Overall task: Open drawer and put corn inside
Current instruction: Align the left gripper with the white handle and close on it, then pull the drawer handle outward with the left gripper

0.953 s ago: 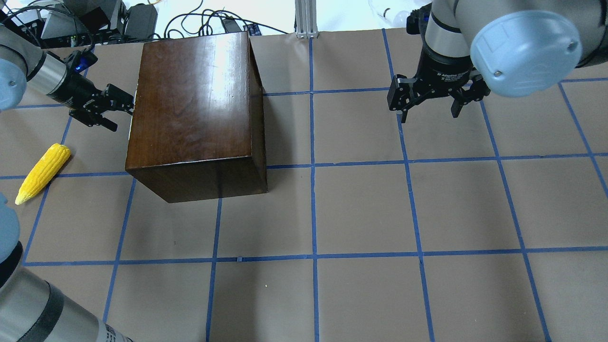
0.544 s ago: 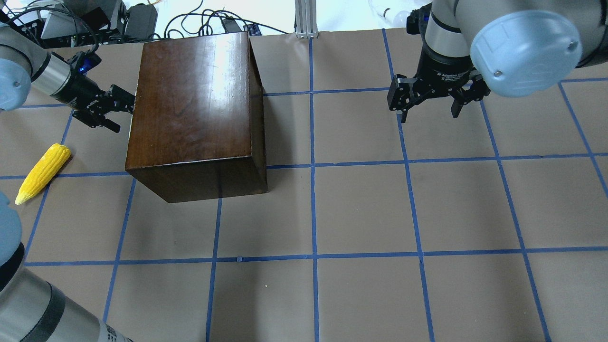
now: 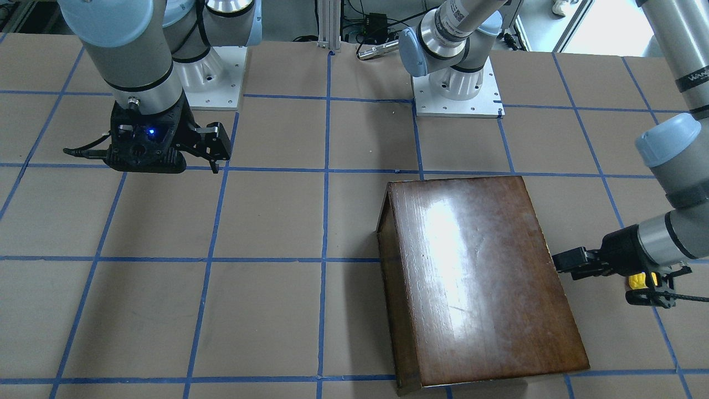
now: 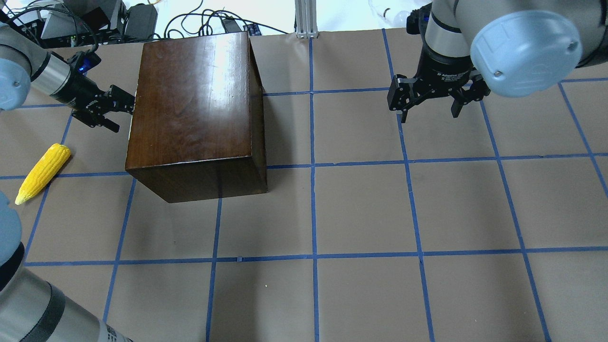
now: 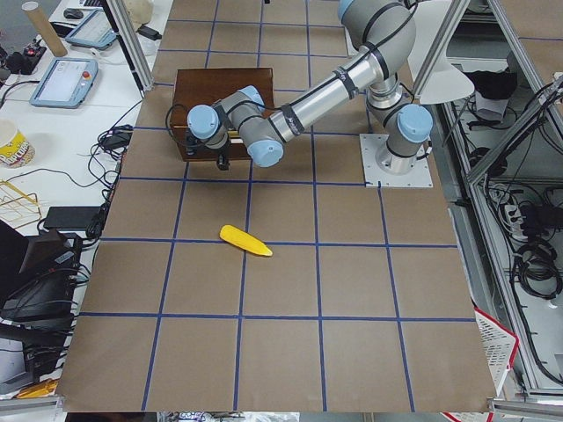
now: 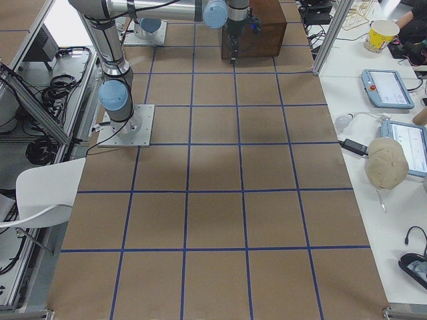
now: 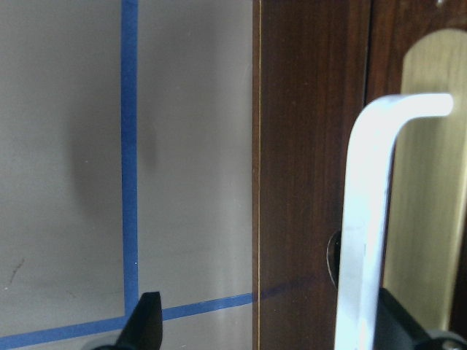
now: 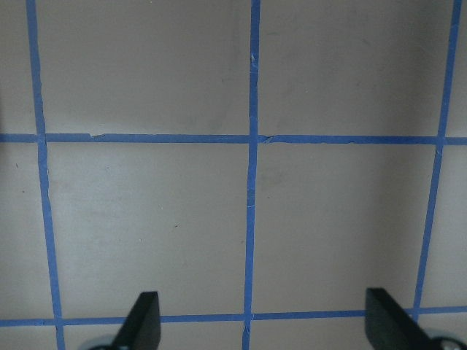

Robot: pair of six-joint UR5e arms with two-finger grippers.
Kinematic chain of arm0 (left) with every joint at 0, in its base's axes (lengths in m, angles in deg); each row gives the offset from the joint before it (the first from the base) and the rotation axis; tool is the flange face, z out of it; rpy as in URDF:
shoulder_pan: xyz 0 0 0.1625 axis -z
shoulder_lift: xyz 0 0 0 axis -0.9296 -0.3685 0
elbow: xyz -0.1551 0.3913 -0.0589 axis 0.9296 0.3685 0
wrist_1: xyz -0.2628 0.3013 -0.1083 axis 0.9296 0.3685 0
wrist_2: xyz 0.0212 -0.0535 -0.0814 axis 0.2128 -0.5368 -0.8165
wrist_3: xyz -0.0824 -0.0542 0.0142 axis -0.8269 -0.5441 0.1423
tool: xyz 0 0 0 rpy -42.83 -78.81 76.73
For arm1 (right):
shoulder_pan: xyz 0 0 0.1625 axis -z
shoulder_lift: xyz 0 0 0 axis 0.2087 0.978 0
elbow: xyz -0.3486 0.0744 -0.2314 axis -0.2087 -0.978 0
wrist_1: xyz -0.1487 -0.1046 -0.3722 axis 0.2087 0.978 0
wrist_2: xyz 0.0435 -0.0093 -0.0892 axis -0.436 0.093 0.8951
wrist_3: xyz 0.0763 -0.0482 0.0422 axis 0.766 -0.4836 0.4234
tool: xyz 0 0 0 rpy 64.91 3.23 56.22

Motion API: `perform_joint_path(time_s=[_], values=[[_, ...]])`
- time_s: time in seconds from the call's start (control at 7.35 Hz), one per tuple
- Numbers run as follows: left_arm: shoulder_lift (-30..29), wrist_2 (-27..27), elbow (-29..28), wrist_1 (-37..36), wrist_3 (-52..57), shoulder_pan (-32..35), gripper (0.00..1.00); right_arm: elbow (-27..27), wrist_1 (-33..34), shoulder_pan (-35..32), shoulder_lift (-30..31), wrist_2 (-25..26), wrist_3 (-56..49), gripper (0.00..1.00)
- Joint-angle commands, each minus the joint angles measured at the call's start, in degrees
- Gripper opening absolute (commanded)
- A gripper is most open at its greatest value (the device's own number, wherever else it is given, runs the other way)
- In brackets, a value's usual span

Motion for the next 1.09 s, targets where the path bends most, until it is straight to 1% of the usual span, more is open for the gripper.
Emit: perform_joint_path(time_s=[0.0,0.27,0.68,0.95], values=[[-0.16,1.60,-0.58,-0.01,0.01,0.00,1.00,0.00,-0.01,0.00,-0.02,0.00,0.00,1.00],[-0.07,2.75,-0.59,-0.01,0.01,-0.26,1.00,0.00,0.08,0.00,-0.02,0.00,0.00,1.00],[-0.07,6.43,-0.67,-1.33,0.00,-0.35,1.00,0.08,-0.01,0.00,-0.02,0.00,0.00,1.00],[0.01,6.80,-0.76,-1.86,-0.08,-0.53,1.00,0.00,0.08,0.00,-0.02,0.00,0.00,1.00]])
